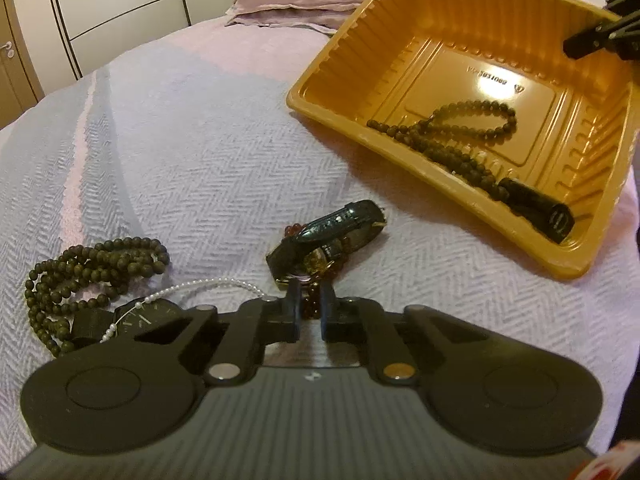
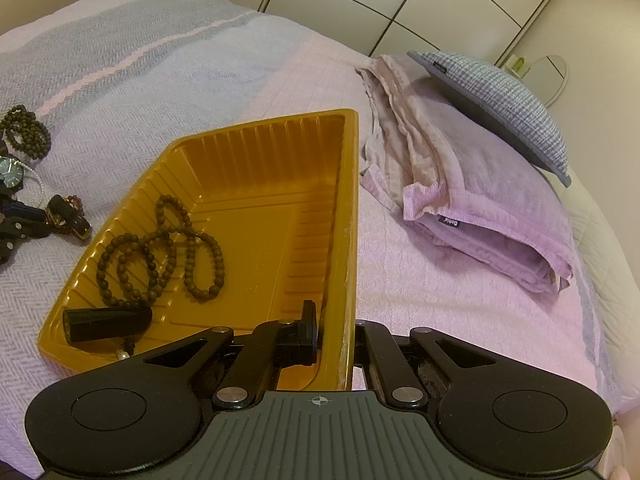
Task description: Organize jewelry
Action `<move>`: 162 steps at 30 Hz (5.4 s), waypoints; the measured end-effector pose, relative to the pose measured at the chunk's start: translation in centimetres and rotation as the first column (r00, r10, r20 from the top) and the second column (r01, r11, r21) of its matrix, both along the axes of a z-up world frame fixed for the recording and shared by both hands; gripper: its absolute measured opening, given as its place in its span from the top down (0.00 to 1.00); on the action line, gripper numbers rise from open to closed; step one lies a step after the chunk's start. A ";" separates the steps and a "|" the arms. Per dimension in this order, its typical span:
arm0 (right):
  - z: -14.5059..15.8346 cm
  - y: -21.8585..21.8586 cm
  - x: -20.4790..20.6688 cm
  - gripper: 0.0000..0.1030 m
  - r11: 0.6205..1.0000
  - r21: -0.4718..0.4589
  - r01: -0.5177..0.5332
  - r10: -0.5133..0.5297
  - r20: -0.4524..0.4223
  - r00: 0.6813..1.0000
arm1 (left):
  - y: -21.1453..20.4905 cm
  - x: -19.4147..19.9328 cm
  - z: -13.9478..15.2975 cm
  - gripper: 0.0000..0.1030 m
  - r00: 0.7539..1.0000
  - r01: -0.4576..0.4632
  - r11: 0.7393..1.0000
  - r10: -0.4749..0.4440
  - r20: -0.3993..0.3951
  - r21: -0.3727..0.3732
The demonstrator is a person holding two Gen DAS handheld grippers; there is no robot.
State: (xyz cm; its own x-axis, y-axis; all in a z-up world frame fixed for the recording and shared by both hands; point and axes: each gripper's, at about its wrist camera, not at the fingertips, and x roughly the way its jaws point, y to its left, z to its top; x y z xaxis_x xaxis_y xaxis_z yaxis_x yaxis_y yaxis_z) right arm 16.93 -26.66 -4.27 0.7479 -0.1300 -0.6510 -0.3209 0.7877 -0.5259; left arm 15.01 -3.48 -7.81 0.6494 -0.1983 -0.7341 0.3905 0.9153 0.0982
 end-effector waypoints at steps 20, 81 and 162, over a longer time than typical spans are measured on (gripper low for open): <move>0.2 0.1 -0.1 0.96 1.000 -0.001 -0.005 0.005 0.002 1.000 | 3.0 -5.7 2.6 0.83 1.000 -0.017 0.998 0.016 -0.022 -0.068; 0.1 -0.3 -0.2 0.96 1.000 0.023 -0.003 0.003 0.004 1.000 | -5.7 -1.0 7.2 0.92 0.986 0.161 0.962 -0.147 0.079 -0.220; 0.1 0.0 -0.6 0.96 1.000 0.011 -0.002 0.002 0.009 1.000 | 7.3 -5.9 15.6 0.99 0.952 -0.060 0.995 0.080 0.297 -0.074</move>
State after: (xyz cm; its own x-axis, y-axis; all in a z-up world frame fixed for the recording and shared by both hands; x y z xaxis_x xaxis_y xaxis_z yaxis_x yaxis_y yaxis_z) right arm 16.35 -26.69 -4.16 0.7539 -0.1216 -0.6457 -0.3178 0.7927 -0.5203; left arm 9.08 3.81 7.80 0.8513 -0.1841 -0.4914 0.2867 0.9475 0.1417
